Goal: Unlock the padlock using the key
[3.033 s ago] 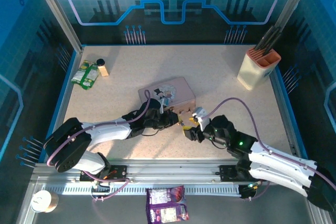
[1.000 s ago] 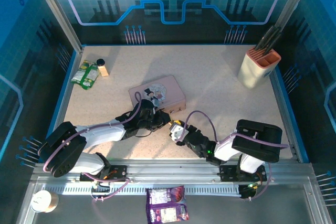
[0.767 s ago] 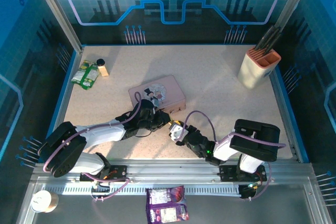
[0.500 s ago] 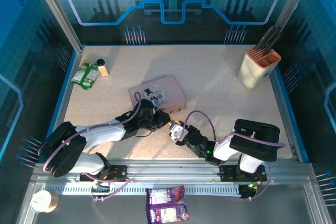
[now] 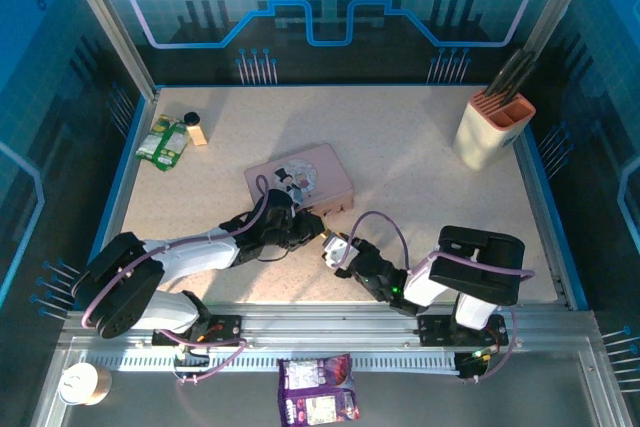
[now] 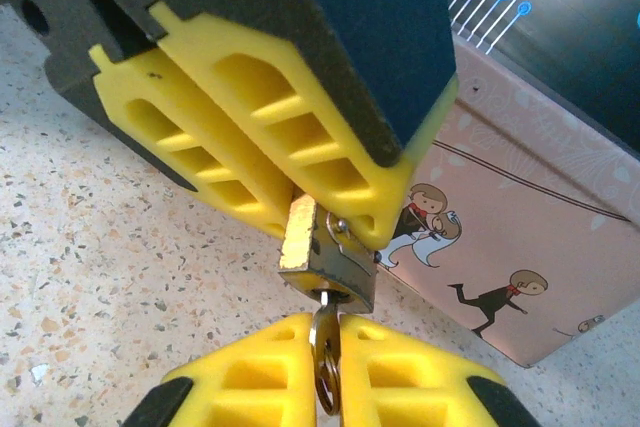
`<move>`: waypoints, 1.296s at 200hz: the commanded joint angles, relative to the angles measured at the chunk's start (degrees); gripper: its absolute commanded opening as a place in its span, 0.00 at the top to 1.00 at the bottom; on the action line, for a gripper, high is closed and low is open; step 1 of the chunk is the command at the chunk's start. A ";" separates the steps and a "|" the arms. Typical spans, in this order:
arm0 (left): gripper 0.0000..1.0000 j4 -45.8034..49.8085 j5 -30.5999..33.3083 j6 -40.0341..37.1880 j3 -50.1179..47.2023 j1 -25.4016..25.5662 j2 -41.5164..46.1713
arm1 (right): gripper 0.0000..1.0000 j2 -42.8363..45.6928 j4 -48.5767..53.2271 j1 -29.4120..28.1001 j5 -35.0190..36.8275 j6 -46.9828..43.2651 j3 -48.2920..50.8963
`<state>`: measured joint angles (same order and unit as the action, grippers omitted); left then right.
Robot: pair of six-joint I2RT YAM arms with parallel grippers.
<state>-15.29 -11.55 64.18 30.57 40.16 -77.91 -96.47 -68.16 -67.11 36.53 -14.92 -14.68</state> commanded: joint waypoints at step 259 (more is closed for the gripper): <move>0.71 0.46 2.04 -2.31 6.61 -0.96 -10.77 | 1.00 5.86 16.46 8.23 -26.19 47.74 -3.27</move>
<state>-13.96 -10.24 60.20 35.44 39.57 -87.57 -91.07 -47.92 -59.55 15.73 29.34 -19.00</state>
